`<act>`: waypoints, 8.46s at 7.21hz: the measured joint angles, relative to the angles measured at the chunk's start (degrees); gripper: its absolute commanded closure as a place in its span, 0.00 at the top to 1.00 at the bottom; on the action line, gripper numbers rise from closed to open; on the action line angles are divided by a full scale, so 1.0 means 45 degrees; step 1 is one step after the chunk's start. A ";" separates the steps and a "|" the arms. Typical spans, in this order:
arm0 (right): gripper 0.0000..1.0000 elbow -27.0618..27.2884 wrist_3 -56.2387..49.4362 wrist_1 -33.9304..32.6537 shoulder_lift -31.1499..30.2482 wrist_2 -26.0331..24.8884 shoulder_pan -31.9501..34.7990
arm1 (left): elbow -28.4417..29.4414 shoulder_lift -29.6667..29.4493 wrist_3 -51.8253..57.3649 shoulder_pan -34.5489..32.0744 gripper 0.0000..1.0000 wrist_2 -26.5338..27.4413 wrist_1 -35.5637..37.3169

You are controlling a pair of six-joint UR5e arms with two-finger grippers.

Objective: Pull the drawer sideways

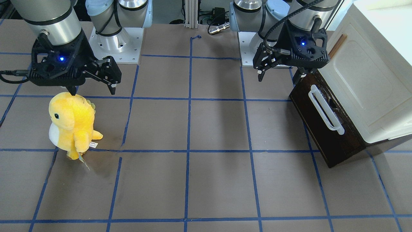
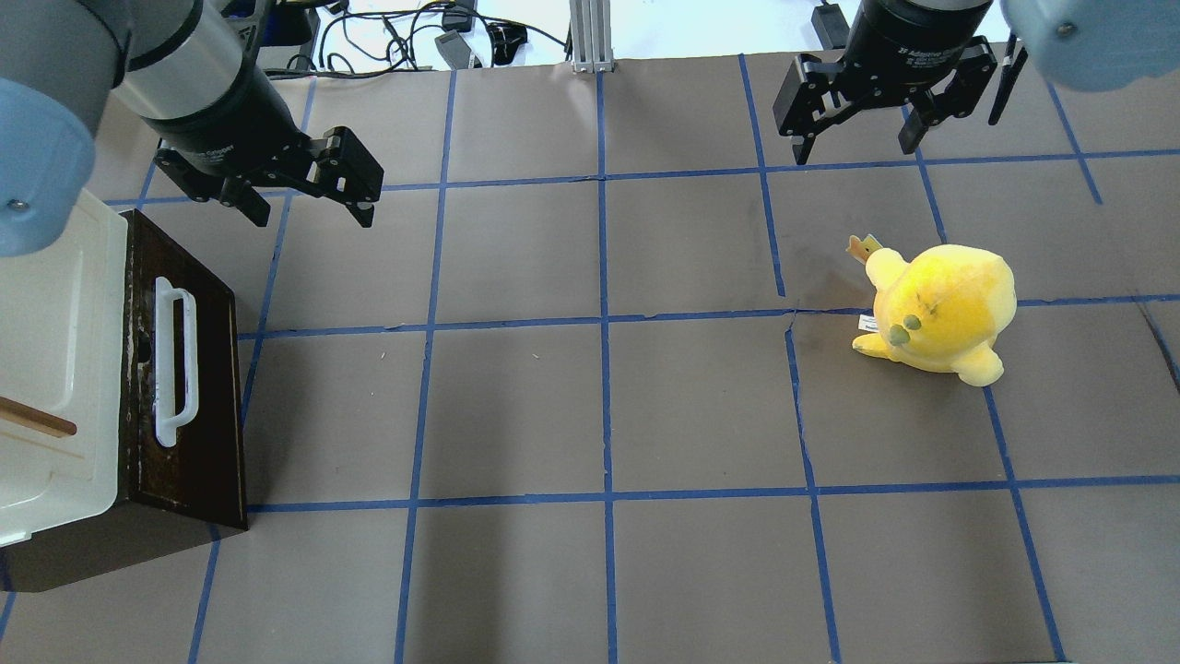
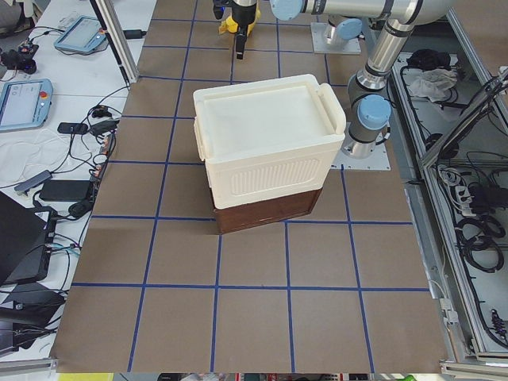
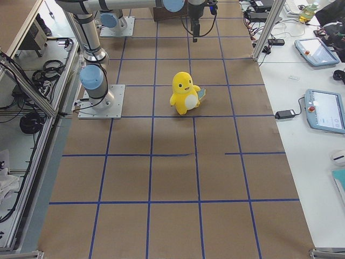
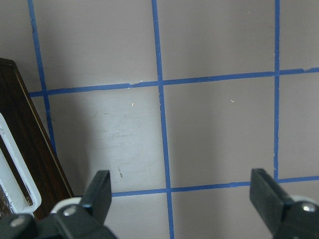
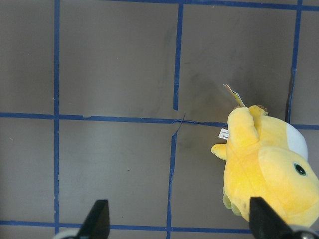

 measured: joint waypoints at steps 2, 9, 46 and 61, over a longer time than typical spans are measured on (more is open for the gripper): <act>1.00 0.0000 0.0002 0.0000 0.0000 0.0000 0.0000 | 0.0000 -0.0004 0.0000 0.0001 1.00 0.0001 0.0002; 1.00 0.0000 0.0003 0.0000 0.0000 0.0000 0.0000 | -0.0048 -0.0444 -0.0710 -0.0275 1.00 0.0803 -0.0005; 1.00 0.0000 0.0002 0.0000 0.0000 0.0000 0.0001 | -0.4227 -0.5216 -0.4648 -0.0567 0.71 1.4370 0.1551; 1.00 0.0000 0.0002 0.0000 0.0000 0.0000 0.0000 | -0.4630 -0.5289 -0.4777 -0.0265 0.56 1.5010 0.1565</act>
